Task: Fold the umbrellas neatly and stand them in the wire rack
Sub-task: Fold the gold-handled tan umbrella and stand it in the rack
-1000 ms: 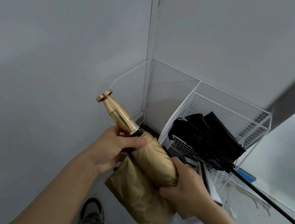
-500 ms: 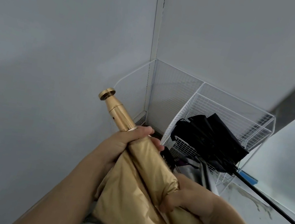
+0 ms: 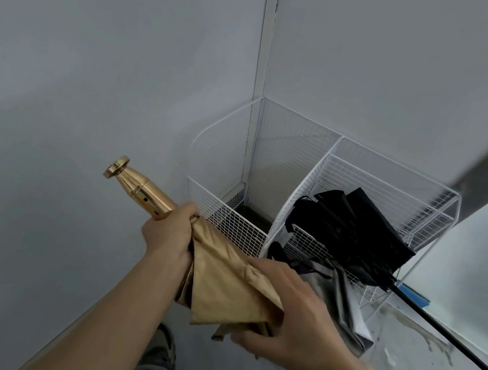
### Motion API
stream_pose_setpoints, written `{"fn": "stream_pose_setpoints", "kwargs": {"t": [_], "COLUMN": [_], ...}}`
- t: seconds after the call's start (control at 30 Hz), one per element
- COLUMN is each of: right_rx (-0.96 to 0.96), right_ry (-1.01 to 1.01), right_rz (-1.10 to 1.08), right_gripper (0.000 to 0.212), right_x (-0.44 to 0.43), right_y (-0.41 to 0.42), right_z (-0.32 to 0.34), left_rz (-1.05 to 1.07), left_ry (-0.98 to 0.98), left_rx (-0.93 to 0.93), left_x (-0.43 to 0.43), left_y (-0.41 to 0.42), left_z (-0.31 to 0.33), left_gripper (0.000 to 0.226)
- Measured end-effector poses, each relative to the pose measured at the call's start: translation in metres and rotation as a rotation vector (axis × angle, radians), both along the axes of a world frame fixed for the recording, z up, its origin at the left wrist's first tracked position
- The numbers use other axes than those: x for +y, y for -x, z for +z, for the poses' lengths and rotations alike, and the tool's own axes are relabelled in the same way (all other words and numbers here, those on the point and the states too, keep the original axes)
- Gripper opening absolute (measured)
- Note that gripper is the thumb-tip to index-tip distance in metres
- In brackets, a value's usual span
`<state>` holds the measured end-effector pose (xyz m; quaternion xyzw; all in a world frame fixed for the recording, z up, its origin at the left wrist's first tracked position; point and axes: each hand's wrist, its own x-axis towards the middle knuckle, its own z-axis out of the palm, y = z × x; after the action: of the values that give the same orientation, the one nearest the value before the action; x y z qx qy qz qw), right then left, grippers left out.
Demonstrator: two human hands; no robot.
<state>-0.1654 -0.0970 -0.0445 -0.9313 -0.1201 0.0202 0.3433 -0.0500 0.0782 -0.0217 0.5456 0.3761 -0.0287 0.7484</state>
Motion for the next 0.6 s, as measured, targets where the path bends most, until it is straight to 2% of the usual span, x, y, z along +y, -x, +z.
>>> {"fn": "stream_pose_setpoints", "kwargs": {"t": [0.03, 0.07, 0.13, 0.23, 0.33, 0.43, 0.53, 0.57, 0.6], "right_rx": [-0.068, -0.112, -0.097, 0.21, 0.444, 0.383, 0.151, 0.11, 0.111], "right_ry": [0.03, -0.022, -0.255, -0.615, -0.65, -0.614, -0.319, -0.315, -0.403], "right_rz": [-0.027, -0.081, -0.248, -0.512, -0.583, -0.613, -0.652, -0.668, -0.67], "right_gripper": [0.068, 0.05, 0.01, 0.038, 0.034, 0.02, 0.011, 0.012, 0.018], "right_x": [0.003, 0.005, 0.004, -0.008, -0.013, -0.011, -0.014, -0.016, -0.016], "right_y": [0.001, 0.0, -0.005, -0.015, -0.02, -0.02, -0.018, -0.018, -0.017], "right_z": [-0.005, -0.009, -0.008, 0.002, 0.006, 0.003, 0.0, 0.0, 0.003], "left_rz": [0.01, 0.011, -0.015, -0.132, -0.214, -0.22, -0.186, -0.173, -0.159], "left_ry": [0.008, 0.017, 0.053, 0.057, 0.02, 0.036, 0.05, 0.06, 0.072], "left_rx": [-0.001, 0.004, 0.003, -0.029, -0.053, -0.048, -0.041, -0.041, -0.047], "left_x": [-0.001, -0.003, -0.005, -0.01, -0.016, -0.018, -0.017, -0.017, -0.016], "left_y": [0.001, 0.001, 0.001, 0.0, 0.004, 0.005, 0.003, 0.003, 0.003], "left_z": [-0.001, -0.002, -0.003, -0.004, -0.005, -0.006, -0.008, -0.009, -0.009], "left_gripper": [0.018, 0.019, 0.019, 0.015, 0.018, 0.02, 0.015, 0.015, 0.017]}}
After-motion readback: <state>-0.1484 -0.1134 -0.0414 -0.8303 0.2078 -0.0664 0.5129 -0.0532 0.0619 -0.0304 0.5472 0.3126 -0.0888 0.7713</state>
